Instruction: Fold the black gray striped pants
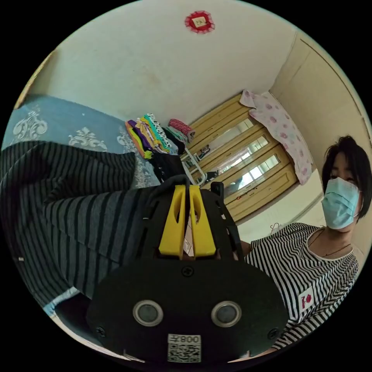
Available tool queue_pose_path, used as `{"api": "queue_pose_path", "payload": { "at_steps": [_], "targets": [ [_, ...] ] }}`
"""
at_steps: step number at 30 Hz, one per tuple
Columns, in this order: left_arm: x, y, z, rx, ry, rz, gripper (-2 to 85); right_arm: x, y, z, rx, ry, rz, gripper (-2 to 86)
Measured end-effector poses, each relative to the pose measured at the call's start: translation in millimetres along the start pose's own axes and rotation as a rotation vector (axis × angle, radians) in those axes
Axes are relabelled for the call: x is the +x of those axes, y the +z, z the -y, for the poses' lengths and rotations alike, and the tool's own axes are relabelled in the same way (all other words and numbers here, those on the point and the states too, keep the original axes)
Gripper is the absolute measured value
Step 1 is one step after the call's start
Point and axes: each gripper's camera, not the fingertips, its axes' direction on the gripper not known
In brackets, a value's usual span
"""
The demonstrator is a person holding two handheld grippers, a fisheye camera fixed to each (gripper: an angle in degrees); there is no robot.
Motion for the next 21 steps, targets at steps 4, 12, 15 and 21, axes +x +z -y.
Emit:
{"api": "queue_pose_path", "payload": {
  "at_steps": [4, 12, 15, 21],
  "targets": [
    [36, 127, 94, -0.153, 0.075, -0.102, 4.2, 1, -109, -23, 0.236, 0.025, -0.155, 4.8],
    [25, 309, 162, -0.480, 0.013, -0.134, 7.6, 70, -212, -77, 0.325, 0.280, -0.443, 5.6],
    [2, 315, 192, -0.423, -0.019, -0.151, 6.9, 112, -204, -55, 0.294, 0.312, -0.399, 6.0],
    [-79, 314, 258, -0.422, -0.045, 0.239, 8.4, 198, -154, 25, 0.120, 0.335, -0.429, 7.2]
  ]
}}
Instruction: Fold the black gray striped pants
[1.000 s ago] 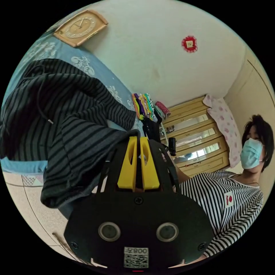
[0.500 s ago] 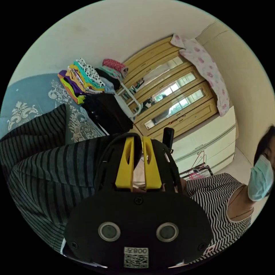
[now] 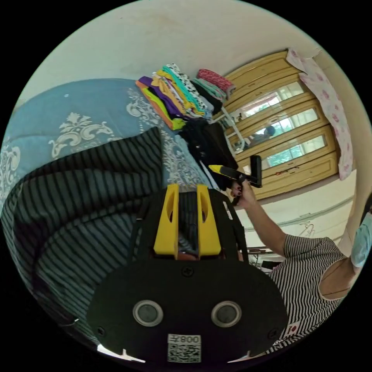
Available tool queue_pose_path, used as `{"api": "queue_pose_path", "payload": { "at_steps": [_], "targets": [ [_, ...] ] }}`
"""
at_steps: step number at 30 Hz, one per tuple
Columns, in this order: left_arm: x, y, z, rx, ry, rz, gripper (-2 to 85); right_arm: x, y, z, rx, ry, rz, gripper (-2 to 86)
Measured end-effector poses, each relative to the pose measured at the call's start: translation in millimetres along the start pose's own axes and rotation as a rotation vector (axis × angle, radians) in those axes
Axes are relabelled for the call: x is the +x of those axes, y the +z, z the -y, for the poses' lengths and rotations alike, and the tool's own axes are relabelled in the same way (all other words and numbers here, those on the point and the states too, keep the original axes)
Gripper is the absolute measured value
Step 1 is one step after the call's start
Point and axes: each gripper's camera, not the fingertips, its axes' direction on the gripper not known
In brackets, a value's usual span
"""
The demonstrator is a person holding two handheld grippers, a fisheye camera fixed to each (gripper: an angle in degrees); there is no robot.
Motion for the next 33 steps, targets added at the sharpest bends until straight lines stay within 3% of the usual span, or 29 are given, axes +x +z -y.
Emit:
{"api": "queue_pose_path", "payload": {
  "at_steps": [4, 10, 14, 16, 19, 24, 29, 33],
  "targets": [
    [-53, 15, 47, -0.072, -0.070, 0.187, 9.6, 30, 64, 58, -0.091, 0.056, -0.039, 7.8],
    [-131, 15, 104, -0.078, -0.224, 0.422, 9.9, 55, 110, 116, -0.051, 0.117, -0.088, 8.4],
    [-172, 41, 109, -0.177, -0.292, 0.573, 5.5, 61, 150, 137, -0.131, 0.133, -0.109, 5.4],
    [-166, 41, 106, -0.130, -0.252, 0.614, 3.1, 56, 154, 138, -0.141, 0.125, -0.114, 4.0],
    [-156, 39, 98, -0.119, -0.188, 0.629, 1.3, 28, 132, 131, -0.071, 0.058, -0.101, 2.9],
    [-97, -32, 50, 0.181, -0.041, 0.622, 0.4, -86, 36, 97, 0.184, -0.204, -0.038, 2.0],
    [-79, -96, 22, 0.409, -0.008, 0.649, 0.4, -217, 1, 104, 0.344, -0.493, -0.255, 1.1],
    [-136, -84, 39, 0.328, -0.127, 0.687, 0.8, -217, 60, 175, 0.252, -0.430, -0.455, 0.3]
  ]
}}
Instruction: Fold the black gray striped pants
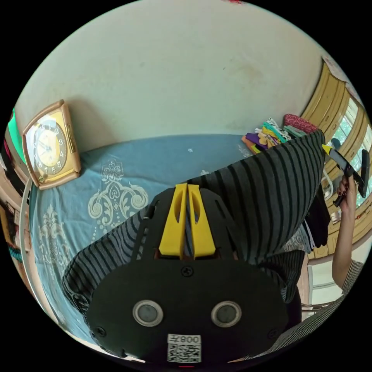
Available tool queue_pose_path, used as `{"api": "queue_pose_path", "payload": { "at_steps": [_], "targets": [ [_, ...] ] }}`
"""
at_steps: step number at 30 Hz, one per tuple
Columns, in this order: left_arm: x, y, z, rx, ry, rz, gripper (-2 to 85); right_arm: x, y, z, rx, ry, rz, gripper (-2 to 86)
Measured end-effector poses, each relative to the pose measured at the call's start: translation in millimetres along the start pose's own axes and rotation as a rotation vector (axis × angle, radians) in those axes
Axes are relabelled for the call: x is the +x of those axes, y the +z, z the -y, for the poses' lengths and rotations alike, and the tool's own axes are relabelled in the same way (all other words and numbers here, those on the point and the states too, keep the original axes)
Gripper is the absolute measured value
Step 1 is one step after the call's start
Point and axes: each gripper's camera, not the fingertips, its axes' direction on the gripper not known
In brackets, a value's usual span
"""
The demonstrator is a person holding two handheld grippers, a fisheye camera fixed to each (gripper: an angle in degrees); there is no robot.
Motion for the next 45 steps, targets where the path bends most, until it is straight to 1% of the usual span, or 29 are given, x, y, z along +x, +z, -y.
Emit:
{"api": "queue_pose_path", "payload": {
  "at_steps": [1, 2, 7, 10, 11, 13, 15, 17, 19, 21, 23, 26, 30, 34, 35, 37, 38, 40, 42, 45],
  "targets": [
    [-5, 10, -1, -0.027, -0.025, 0.011, 1.0, 11, 32, 6, -0.094, 0.070, -0.065, 0.3],
    [-14, 24, -7, -0.059, -0.050, -0.004, 1.4, 20, 58, 2, -0.195, 0.096, -0.088, 0.6],
    [-49, 15, -70, -0.031, -0.047, -0.074, 5.7, 45, 110, -63, -0.358, 0.157, -0.092, 3.8],
    [-100, -2, -125, -0.073, -0.100, 0.021, 7.5, 65, 144, -97, -0.489, 0.209, -0.080, 5.5],
    [-129, -8, -147, -0.107, -0.157, 0.064, 7.9, 69, 153, -104, -0.512, 0.217, -0.045, 5.5],
    [-173, -19, -178, -0.136, -0.250, 0.117, 8.5, 66, 161, -106, -0.496, 0.210, 0.013, 5.4],
    [-228, -30, -218, -0.159, -0.393, 0.145, 9.4, 54, 168, -96, -0.476, 0.173, 0.022, 5.8],
    [-260, -34, -243, -0.175, -0.475, 0.177, 9.9, 27, 185, -71, -0.461, 0.088, 0.030, 6.9],
    [-282, -35, -263, -0.190, -0.505, 0.220, 10.6, 5, 204, -52, -0.472, 0.029, 0.053, 7.5],
    [-307, -26, -282, -0.250, -0.549, 0.253, 11.4, -15, 228, -38, -0.501, -0.014, 0.071, 7.9],
    [-319, -18, -294, -0.282, -0.555, 0.301, 11.7, -40, 257, -25, -0.542, -0.063, 0.090, 8.1],
    [-332, 3, -311, -0.352, -0.518, 0.310, 10.0, -76, 280, -10, -0.524, -0.156, 0.105, 8.2],
    [-328, 7, -332, -0.344, -0.406, 0.293, 3.9, -124, 310, 8, -0.512, -0.276, 0.127, 8.7],
    [-321, -7, -353, -0.333, -0.344, 0.336, 1.2, -172, 360, 19, -0.598, -0.371, 0.127, 8.6],
    [-319, -17, -360, -0.307, -0.337, 0.352, 0.8, -180, 373, 16, -0.644, -0.386, 0.106, 8.3],
    [-319, -41, -369, -0.244, -0.332, 0.356, 0.5, -185, 377, 16, -0.636, -0.382, 0.070, 7.1],
    [-319, -58, -374, -0.199, -0.331, 0.345, 0.3, -186, 376, 16, -0.646, -0.386, 0.068, 3.9],
    [-318, -84, -379, -0.141, -0.309, 0.358, 0.2, -185, 372, 15, -0.639, -0.402, 0.047, 1.6],
    [-317, -118, -382, -0.043, -0.299, 0.379, 0.2, -179, 364, 15, -0.604, -0.390, 0.010, 1.0],
    [-328, -149, -381, 0.042, -0.332, 0.444, 0.4, -165, 355, 16, -0.599, -0.351, 0.046, 1.6]
  ]
}}
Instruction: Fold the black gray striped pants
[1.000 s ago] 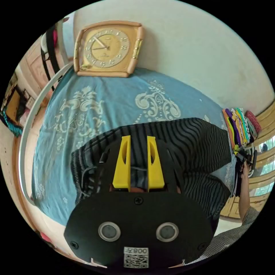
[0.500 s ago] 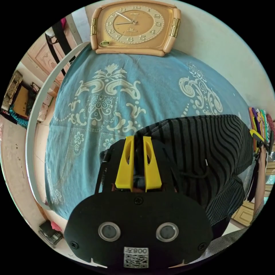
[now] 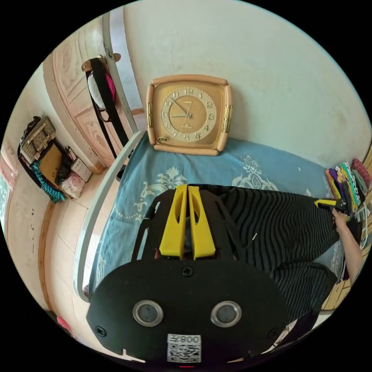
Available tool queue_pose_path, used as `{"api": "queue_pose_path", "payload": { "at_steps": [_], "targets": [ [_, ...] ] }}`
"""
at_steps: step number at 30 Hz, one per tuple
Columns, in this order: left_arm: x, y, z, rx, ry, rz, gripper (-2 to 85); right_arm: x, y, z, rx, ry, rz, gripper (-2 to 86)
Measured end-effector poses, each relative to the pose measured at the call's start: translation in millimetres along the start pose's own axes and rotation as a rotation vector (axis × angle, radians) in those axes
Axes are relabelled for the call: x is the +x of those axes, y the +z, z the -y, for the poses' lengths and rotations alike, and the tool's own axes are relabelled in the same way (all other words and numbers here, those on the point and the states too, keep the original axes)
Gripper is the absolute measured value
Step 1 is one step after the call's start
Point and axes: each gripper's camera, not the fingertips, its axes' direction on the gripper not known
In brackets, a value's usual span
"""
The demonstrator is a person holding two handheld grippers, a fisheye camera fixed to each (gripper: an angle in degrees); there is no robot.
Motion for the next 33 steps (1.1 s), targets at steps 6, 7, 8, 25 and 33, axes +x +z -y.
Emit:
{"api": "queue_pose_path", "payload": {
  "at_steps": [6, 7, 8, 25, 33],
  "targets": [
    [-29, 22, -24, -0.040, -0.097, 0.058, 2.5, 26, -25, -45, 0.047, 0.066, 0.141, 4.7],
    [-30, 21, -32, -0.045, -0.080, 0.024, 3.1, 29, -33, -64, 0.059, 0.066, 0.158, 4.7],
    [-34, 18, -50, -0.061, -0.046, -0.028, 4.2, 33, -42, -87, 0.073, 0.066, 0.182, 4.5],
    [-192, -72, -417, -0.349, -0.606, -0.471, 5.4, 31, -117, -389, 0.021, 0.387, 0.418, 9.1],
    [-233, -160, -450, -0.216, -0.718, -0.475, 2.6, 19, -149, -438, -0.003, 0.397, 0.299, 9.5]
  ]
}}
